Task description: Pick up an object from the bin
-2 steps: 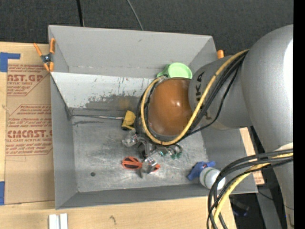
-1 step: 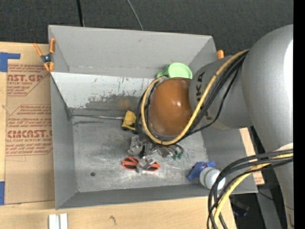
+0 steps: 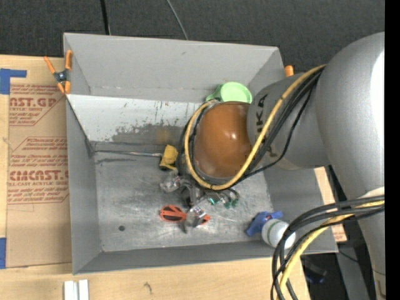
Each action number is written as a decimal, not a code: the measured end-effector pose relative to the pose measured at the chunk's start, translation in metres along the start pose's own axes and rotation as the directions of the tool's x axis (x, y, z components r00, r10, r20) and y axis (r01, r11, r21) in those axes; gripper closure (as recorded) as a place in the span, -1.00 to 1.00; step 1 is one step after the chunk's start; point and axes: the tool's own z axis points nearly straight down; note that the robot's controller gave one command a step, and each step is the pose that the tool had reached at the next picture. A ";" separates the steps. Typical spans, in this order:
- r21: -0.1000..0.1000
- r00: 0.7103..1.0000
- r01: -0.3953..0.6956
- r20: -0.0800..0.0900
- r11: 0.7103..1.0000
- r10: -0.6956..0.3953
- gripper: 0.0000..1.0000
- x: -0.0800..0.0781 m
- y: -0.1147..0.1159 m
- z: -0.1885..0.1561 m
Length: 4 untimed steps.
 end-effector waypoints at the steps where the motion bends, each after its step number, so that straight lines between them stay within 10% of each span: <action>1: -0.002 1.000 0.001 -0.014 1.000 -0.001 1.00 0.003 0.000 -0.001; 2: 0.000 1.000 0.000 0.000 1.000 0.000 -1.00 0.000 0.000 0.000; 3: -0.002 1.000 0.001 -0.014 1.000 -0.001 1.00 0.002 0.000 -0.001; 4: 0.000 1.000 0.000 0.000 1.000 0.000 -1.00 0.000 0.000 0.000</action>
Offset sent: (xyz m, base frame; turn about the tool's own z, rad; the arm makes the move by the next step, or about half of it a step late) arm 0.0000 0.0000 0.0000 0.0000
